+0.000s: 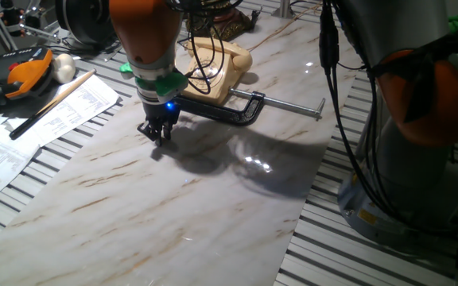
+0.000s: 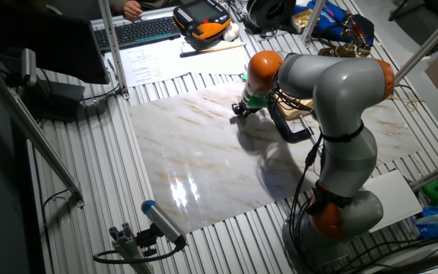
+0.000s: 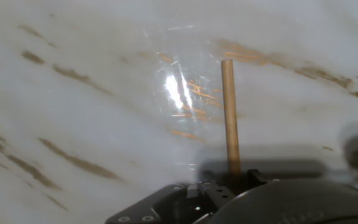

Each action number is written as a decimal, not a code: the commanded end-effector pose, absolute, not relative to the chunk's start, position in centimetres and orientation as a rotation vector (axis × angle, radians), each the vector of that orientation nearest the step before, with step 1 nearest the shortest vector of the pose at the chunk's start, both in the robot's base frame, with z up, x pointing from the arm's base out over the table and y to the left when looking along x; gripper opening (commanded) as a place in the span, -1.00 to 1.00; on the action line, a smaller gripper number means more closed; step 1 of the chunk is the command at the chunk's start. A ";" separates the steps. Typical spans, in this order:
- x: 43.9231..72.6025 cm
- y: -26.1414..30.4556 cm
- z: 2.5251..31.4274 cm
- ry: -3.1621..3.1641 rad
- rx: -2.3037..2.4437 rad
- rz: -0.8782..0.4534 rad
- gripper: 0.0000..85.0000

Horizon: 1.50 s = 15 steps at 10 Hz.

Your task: Dial a number on an old rotary phone

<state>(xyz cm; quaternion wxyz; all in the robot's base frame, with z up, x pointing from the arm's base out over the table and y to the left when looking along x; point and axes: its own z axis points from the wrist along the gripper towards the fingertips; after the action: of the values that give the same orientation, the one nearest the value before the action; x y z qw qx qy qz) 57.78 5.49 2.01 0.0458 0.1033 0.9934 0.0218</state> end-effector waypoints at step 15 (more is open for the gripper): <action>57.3 6.1 2.1 3.024 0.315 0.012 -1.00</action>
<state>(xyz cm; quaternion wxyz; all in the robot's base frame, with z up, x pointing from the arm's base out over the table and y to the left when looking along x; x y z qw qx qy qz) 57.11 6.48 1.85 0.0489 0.1020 0.9936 0.0046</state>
